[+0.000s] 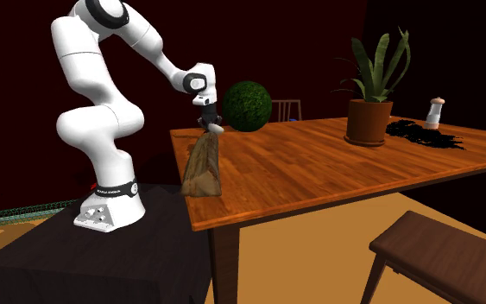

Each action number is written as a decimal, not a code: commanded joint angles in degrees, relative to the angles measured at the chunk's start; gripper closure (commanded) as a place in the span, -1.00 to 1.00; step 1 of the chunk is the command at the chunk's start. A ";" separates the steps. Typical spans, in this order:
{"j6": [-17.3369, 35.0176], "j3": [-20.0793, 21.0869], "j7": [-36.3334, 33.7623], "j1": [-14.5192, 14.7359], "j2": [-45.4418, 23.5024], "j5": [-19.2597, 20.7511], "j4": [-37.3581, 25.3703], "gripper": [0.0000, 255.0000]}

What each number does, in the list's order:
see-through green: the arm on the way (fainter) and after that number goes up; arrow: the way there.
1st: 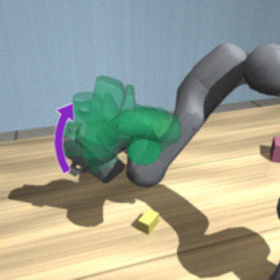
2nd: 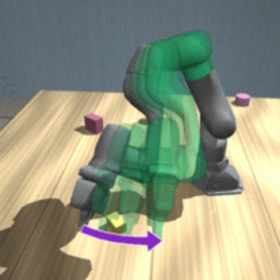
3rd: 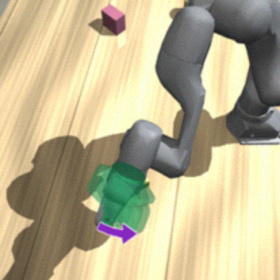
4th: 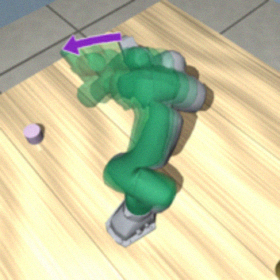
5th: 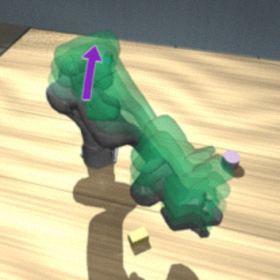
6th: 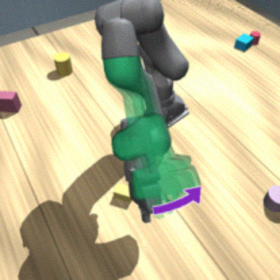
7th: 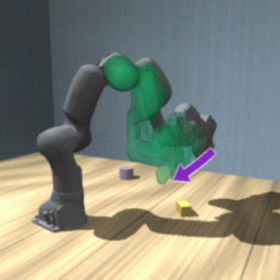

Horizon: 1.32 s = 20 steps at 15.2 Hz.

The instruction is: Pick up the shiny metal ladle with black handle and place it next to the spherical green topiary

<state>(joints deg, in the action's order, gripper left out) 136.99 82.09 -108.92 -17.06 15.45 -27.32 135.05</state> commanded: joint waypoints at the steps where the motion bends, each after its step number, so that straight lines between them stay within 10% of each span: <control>1: -0.58 0.47 -0.17 -0.13 -0.19 0.15 0.23 1.00; 2: -0.57 0.46 -0.18 -0.12 -0.20 0.17 0.23 1.00; 3: -0.47 0.30 -0.09 0.07 -0.16 0.06 0.42 -1.00; 8: -0.56 0.44 -0.20 -0.10 -0.23 0.20 0.23 -1.00; 12: -9.69 -12.79 2.33 10.29 5.98 -2.90 -2.20 -1.00; 20: -9.72 -12.74 2.38 10.22 6.04 -2.97 -2.21 -1.00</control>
